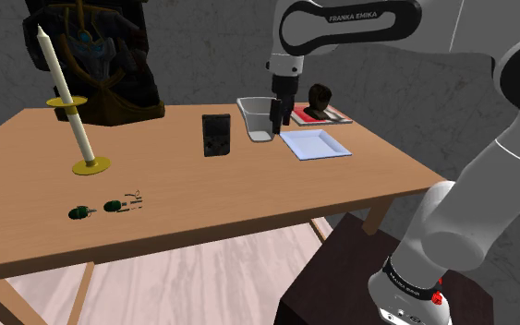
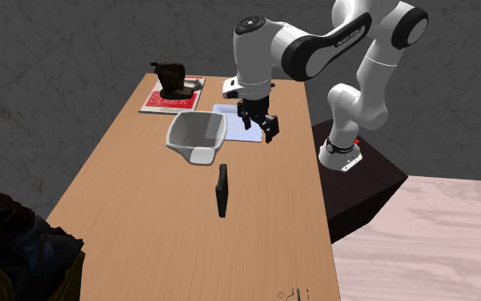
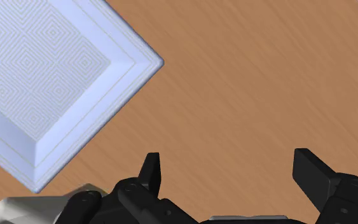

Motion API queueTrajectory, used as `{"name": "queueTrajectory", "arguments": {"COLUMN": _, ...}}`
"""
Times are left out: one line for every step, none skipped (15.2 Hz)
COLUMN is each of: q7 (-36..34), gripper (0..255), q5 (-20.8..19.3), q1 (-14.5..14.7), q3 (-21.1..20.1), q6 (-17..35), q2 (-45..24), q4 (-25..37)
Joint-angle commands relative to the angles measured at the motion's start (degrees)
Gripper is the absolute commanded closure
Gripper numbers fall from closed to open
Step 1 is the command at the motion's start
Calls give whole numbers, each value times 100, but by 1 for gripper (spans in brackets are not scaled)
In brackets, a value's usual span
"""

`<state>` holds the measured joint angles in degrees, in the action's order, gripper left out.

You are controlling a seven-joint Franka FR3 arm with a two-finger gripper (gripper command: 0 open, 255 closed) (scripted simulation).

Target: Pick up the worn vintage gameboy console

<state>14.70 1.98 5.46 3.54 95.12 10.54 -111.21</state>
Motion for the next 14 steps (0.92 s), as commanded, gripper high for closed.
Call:
{"name": "queueTrajectory", "arguments": {"q7": 272, "gripper": 0, "q5": -2, "q1": 58, "q3": -18, "q6": 18, "q2": -375, "q4": 441}}
{"name": "queueTrajectory", "arguments": {"q7": 395, "gripper": 0, "q5": -1, "q1": 85, "q3": -33, "q6": 17, "q2": -568, "q4": 674}}
{"name": "queueTrajectory", "arguments": {"q7": 515, "gripper": 0, "q5": 0, "q1": 111, "q3": -52, "q6": 10, "q2": -761, "q4": 913}}
{"name": "queueTrajectory", "arguments": {"q7": 633, "gripper": 0, "q5": 0, "q1": 136, "q3": -73, "q6": -3, "q2": -955, "q4": 1159}}
{"name": "queueTrajectory", "arguments": {"q7": 748, "gripper": 0, "q5": 0, "q1": 160, "q3": -96, "q6": -23, "q2": -1149, "q4": 1413}}
{"name": "queueTrajectory", "arguments": {"q7": 861, "gripper": 0, "q5": -2, "q1": 185, "q3": -122, "q6": -49, "q2": -1344, "q4": 1674}}
{"name": "queueTrajectory", "arguments": {"q7": 971, "gripper": 0, "q5": -5, "q1": 208, "q3": -150, "q6": -81, "q2": -1541, "q4": 1944}}
{"name": "queueTrajectory", "arguments": {"q7": 1079, "gripper": 0, "q5": -10, "q1": 232, "q3": -180, "q6": -121, "q2": -1740, "q4": 2224}}
{"name": "queueTrajectory", "arguments": {"q7": 1184, "gripper": 0, "q5": -16, "q1": 256, "q3": -212, "q6": -168, "q2": -1942, "q4": 2514}}
{"name": "queueTrajectory", "arguments": {"q7": 1286, "gripper": 0, "q5": -25, "q1": 281, "q3": -245, "q6": -223, "q2": -2148, "q4": 2817}}
{"name": "queueTrajectory", "arguments": {"q7": 1387, "gripper": 0, "q5": -36, "q1": 307, "q3": -280, "q6": -287, "q2": -2360, "q4": 3133}}
{"name": "queueTrajectory", "arguments": {"q7": 1485, "gripper": 0, "q5": -49, "q1": 335, "q3": -316, "q6": -361, "q2": -2578, "q4": 3467}}
{"name": "queueTrajectory", "arguments": {"q7": 1513, "gripper": 0, "q5": -54, "q1": 343, "q3": -327, "q6": -384, "q2": -2644, "q4": 3568}}
{"name": "queueTrajectory", "arguments": {"q7": 1515, "gripper": 0, "q5": -54, "q1": 343, "q3": -327, "q6": -297, "q2": -2622, "q4": 3459}}
